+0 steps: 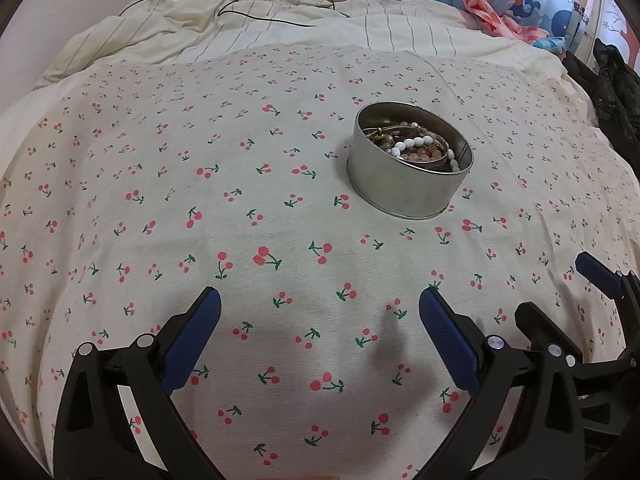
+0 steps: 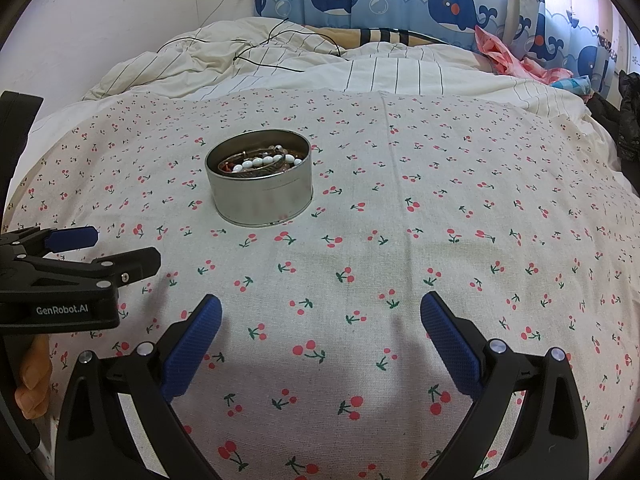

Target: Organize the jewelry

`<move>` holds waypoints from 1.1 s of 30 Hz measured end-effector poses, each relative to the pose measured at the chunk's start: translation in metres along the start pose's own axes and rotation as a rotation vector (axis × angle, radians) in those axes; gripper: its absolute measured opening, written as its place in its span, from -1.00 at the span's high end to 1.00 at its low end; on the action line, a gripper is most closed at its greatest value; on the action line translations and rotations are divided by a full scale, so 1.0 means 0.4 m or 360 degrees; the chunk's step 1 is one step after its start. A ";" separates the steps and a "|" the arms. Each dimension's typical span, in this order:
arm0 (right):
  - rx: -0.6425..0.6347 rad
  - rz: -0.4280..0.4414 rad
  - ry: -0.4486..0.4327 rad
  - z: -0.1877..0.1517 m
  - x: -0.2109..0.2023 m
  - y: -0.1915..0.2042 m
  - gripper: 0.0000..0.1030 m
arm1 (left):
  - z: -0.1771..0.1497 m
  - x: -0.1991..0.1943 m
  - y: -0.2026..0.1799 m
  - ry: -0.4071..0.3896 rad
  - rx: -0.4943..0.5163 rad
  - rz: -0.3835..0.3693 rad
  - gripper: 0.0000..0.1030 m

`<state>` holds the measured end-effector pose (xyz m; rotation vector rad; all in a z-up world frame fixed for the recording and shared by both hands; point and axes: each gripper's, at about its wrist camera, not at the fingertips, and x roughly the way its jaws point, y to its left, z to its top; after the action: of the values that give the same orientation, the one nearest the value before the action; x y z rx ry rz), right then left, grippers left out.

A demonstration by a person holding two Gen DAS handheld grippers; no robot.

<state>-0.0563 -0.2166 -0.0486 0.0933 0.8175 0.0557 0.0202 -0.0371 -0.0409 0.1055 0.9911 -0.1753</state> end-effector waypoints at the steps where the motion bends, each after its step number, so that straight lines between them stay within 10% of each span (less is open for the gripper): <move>1: 0.0000 0.0000 0.0000 0.000 0.000 0.000 -0.85 | 0.000 0.001 -0.001 0.0000 0.0002 0.0001 -0.85; 33: -0.0002 -0.0001 0.0006 -0.005 -0.002 0.000 -0.85 | 0.000 0.000 0.002 0.0002 0.0002 0.0013 -0.85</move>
<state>-0.0582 -0.2167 -0.0493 0.0914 0.8211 0.0557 0.0207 -0.0362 -0.0410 0.1108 0.9920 -0.1683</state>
